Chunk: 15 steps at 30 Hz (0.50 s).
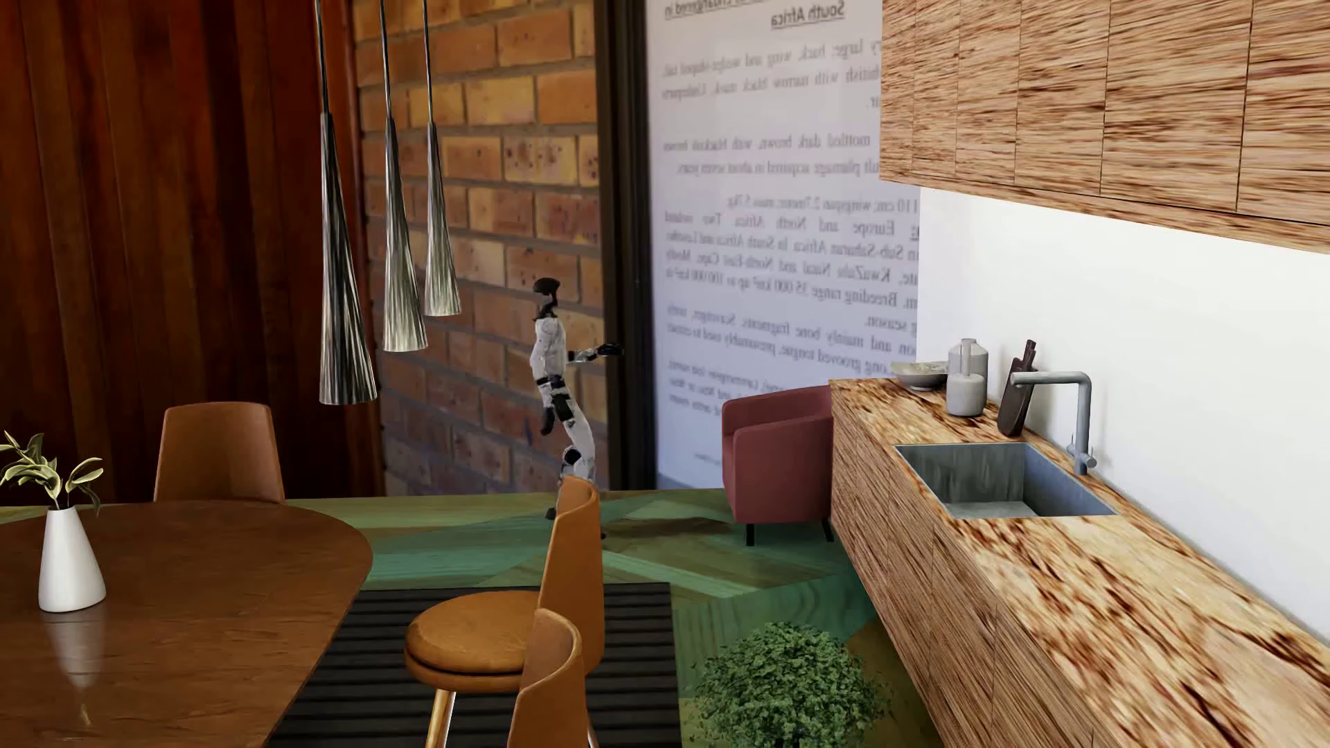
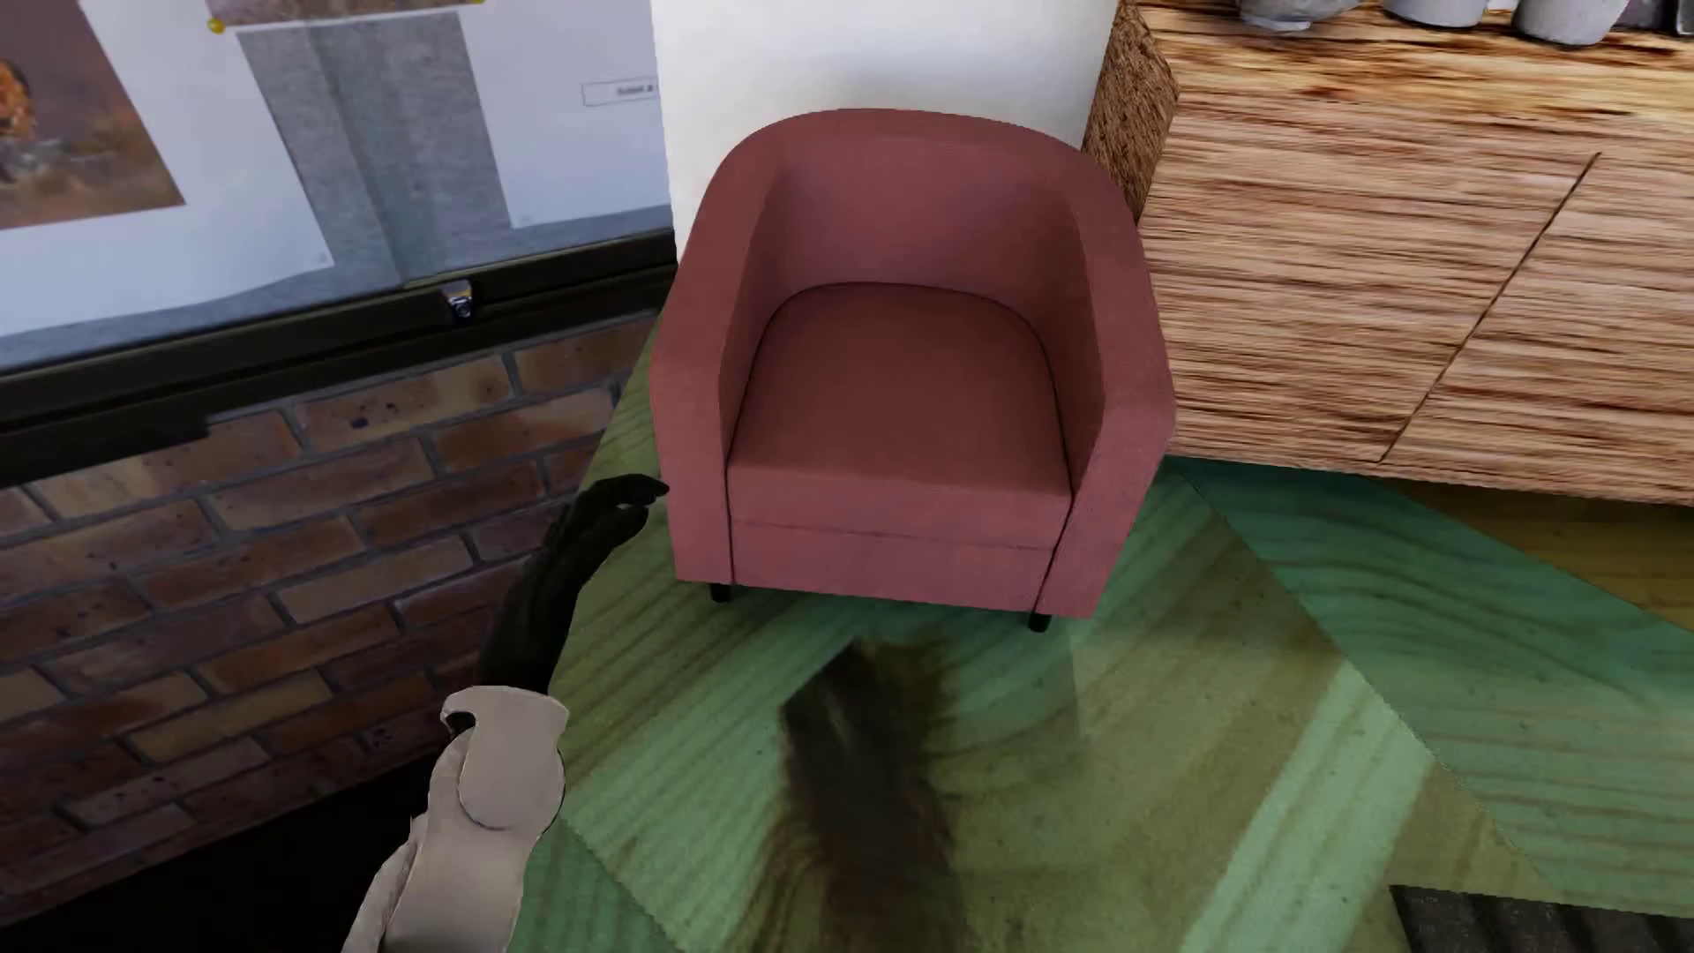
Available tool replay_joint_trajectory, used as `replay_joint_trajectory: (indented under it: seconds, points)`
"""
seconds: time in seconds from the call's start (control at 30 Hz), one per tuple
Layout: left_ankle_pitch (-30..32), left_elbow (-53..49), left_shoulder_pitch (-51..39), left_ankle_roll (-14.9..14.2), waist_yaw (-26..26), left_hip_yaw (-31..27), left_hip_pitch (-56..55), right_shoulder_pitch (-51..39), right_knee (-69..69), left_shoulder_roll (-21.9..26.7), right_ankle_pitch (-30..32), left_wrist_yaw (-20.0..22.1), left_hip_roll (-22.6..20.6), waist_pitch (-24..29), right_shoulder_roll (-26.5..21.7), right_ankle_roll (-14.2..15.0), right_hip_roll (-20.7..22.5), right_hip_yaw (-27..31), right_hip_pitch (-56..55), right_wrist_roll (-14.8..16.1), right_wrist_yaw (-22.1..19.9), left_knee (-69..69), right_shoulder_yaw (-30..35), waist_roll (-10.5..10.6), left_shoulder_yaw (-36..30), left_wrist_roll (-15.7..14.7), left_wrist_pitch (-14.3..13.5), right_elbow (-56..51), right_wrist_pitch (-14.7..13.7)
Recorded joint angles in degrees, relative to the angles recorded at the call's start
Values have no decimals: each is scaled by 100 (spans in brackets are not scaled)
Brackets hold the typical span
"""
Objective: Approach the fabric armchair
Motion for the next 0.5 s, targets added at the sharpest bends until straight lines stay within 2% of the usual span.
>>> replay_joint_trajectory:
  seconds: [0.03,0.07,0.1,0.13,0.17,0.2,0.23,0.27,0.3,0.33,0.37,0.4,0.47,0.5]
  points:
    - [83,74,28,-34,31,-74,-2,46,-202,58,-96,77,6,-8,193,-53,33,-131,171,152,48,54,-283,-4,135,-141,97,-111,-156]
    - [241,263,85,-68,61,-138,-87,-33,-367,106,-109,129,36,12,462,-80,93,-222,316,446,72,280,-679,15,309,-54,254,-195,-14]
    - [440,631,158,-133,88,-221,-307,-216,-419,74,-145,202,65,47,737,-111,143,-295,385,687,-103,696,-1032,63,499,179,504,-322,350]
    - [675,1200,204,-244,107,-307,-628,-434,-338,-32,-258,225,96,80,950,-128,178,-352,372,746,-532,1243,-1188,125,679,404,889,-517,668]
    - [879,1923,222,-555,112,-374,-935,-695,-282,-140,-360,156,139,104,1088,-158,217,-399,354,770,-984,1735,-1212,184,854,564,1393,-707,808]
    - [970,2769,229,-942,100,-431,-1152,-992,-292,-181,-433,-24,189,116,1144,-198,278,-419,367,830,-1307,2109,-1165,234,990,677,1932,-861,799]
    - [819,3714,237,-1062,80,-494,-1266,-1323,-322,-130,-487,-359,277,116,1144,-226,359,-422,399,947,-1453,2263,-1097,282,1029,838,2404,-983,684]
    - [464,4668,313,-914,52,-298,-1248,-1668,-407,-2,-505,-872,573,105,1078,-256,466,-381,448,1113,-1432,2086,-1041,334,875,1170,2736,-1067,429]
    - [166,5466,488,-616,23,83,-1081,-2070,-555,146,-489,-1639,946,82,965,-280,589,-310,511,1293,-1281,1560,-970,391,259,1898,2763,-1075,106]
    - [68,5874,740,-391,9,398,-804,-2440,-715,268,-462,-2420,1186,47,828,-281,734,-207,569,1417,-1103,767,-849,455,-475,2706,2286,-1095,-224]
    - [206,5935,1042,-626,22,445,-487,-2724,-893,269,-435,-2840,1198,0,689,-298,858,-122,635,1458,-1000,-121,-701,522,-620,3019,1826,-1199,-486]
    - [99,5834,1388,-702,51,477,-265,-2889,-1003,144,-430,-2878,1274,-48,565,-296,966,-81,693,1412,-1025,-497,-540,595,-132,2795,1704,-1413,-669]
    - [138,5503,1924,-824,121,570,7,-2944,-1182,-266,-429,-2469,1358,-114,433,-292,1070,-67,828,1396,-1458,-910,-376,695,1112,2069,1842,-1951,-845]
    - [177,5267,2083,-836,156,588,63,-2891,-1187,-411,-453,-2124,1362,-132,483,-280,1072,-81,862,1521,-1765,-981,-416,714,1415,1986,1863,-2093,-863]
